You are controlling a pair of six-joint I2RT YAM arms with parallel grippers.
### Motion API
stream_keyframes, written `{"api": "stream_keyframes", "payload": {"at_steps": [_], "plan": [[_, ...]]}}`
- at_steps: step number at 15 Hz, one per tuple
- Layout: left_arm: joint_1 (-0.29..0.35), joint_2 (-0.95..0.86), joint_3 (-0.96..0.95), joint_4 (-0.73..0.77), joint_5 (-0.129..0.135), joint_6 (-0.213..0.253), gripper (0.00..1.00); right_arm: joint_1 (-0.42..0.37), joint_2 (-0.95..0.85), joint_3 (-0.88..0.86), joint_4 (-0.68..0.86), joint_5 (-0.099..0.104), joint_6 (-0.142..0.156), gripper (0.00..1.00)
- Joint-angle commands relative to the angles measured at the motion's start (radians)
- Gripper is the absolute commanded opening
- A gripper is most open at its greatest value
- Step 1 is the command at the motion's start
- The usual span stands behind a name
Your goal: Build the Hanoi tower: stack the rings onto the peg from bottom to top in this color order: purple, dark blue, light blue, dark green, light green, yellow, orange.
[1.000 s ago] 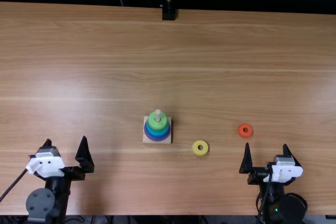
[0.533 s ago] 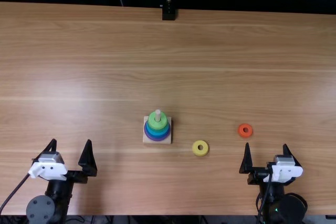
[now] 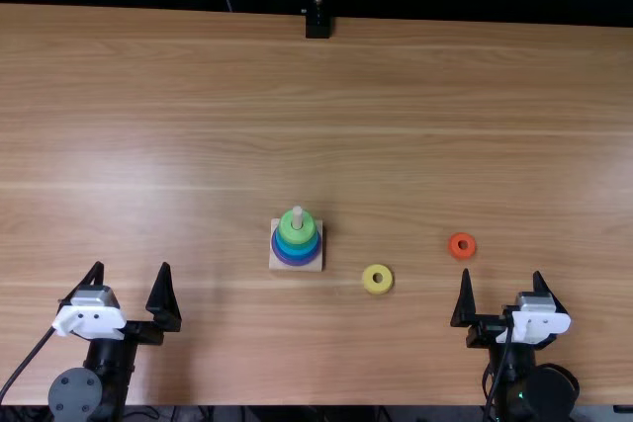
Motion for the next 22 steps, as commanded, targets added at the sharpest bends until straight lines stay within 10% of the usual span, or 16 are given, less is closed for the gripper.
{"api": "stream_keyframes", "payload": {"at_steps": [1,11,15,22], "plan": [[0.009,-0.012,-0.021,0.001,0.005,0.010,1.00,-0.013,-0.016,-0.017,-0.027,0.011,-0.001,1.00],[0.005,-0.012,-0.021,0.003,0.014,0.016,1.00,-0.013,-0.016,-0.017,-0.029,0.011,-0.001,1.00],[0.008,-0.012,-0.021,0.007,0.007,0.266,1.00,-0.013,-0.015,-0.017,-0.027,0.009,-0.001,1.00],[0.008,-0.012,-0.021,0.003,0.007,0.281,1.00,-0.013,-0.016,-0.017,-0.029,0.011,-0.001,1.00]]}}
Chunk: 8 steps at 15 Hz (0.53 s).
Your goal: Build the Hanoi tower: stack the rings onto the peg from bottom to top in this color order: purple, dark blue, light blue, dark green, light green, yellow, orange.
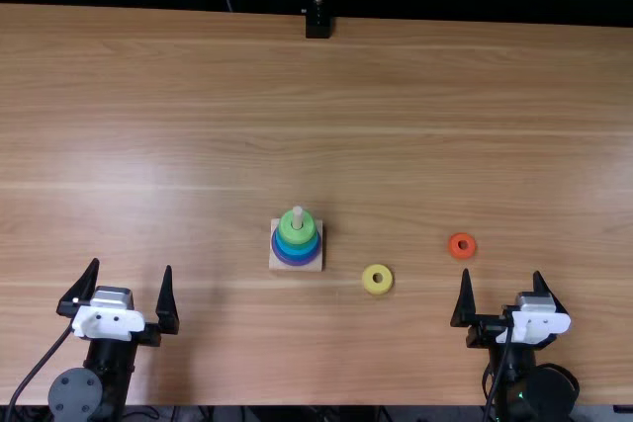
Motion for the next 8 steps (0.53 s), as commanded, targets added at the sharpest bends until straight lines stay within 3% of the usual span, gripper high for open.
{"api": "stream_keyframes", "payload": {"at_steps": [1,8], "plan": [[0.008,-0.012,-0.019,-0.001,0.006,0.017,1.00,-0.013,-0.017,-0.017,-0.026,0.011,-0.001,1.00],[0.008,-0.012,-0.019,-0.001,0.006,0.017,1.00,-0.010,-0.018,-0.015,-0.028,0.011,-0.001,1.00]]}}
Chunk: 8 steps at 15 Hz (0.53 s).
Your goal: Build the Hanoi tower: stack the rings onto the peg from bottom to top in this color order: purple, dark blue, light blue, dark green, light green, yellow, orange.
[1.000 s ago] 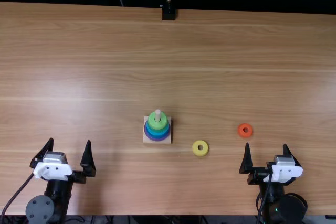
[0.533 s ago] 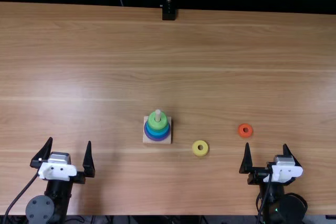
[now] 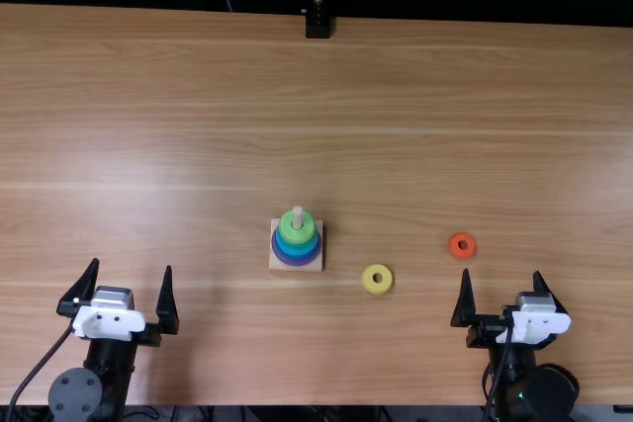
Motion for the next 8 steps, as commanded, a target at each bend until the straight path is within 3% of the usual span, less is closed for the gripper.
{"api": "stream_keyframes", "payload": {"at_steps": [1,6,8], "plan": [[0.008,-0.012,-0.019,-0.001,0.006,0.011,1.00,-0.012,-0.018,-0.016,-0.028,0.011,-0.007,1.00],[0.008,-0.012,-0.019,-0.001,0.006,0.011,1.00,-0.007,-0.013,0.001,-0.023,0.015,-0.005,1.00],[0.008,-0.012,-0.019,-0.001,0.006,0.011,1.00,-0.007,0.005,0.113,0.003,0.013,-0.007,1.00]]}}
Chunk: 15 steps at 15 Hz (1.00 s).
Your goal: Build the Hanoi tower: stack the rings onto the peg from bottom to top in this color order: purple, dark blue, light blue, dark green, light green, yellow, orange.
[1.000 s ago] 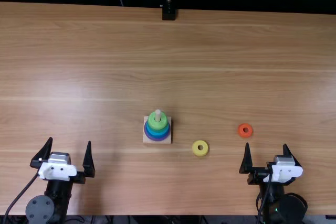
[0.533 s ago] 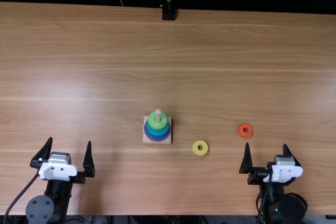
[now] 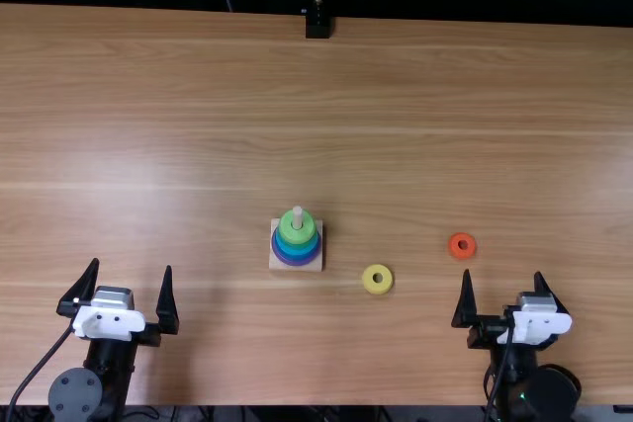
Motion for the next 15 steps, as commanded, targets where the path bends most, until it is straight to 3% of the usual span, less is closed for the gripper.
{"api": "stream_keyframes", "payload": {"at_steps": [1,7,11,15], "plan": [[0.007,-0.012,-0.019,-0.001,0.007,0.011,1.00,-0.008,0.020,0.133,0.019,0.013,0.001,1.00],[0.007,-0.012,-0.019,-0.001,0.007,0.011,1.00,0.021,0.538,0.508,0.040,0.003,0.005,1.00],[0.007,-0.012,-0.019,-0.001,0.007,0.011,1.00,0.232,0.841,0.697,-0.012,0.005,-0.006,1.00],[0.007,-0.012,-0.019,-0.001,0.007,0.011,1.00,0.377,1.109,0.867,-0.340,0.002,-0.001,1.00]]}}
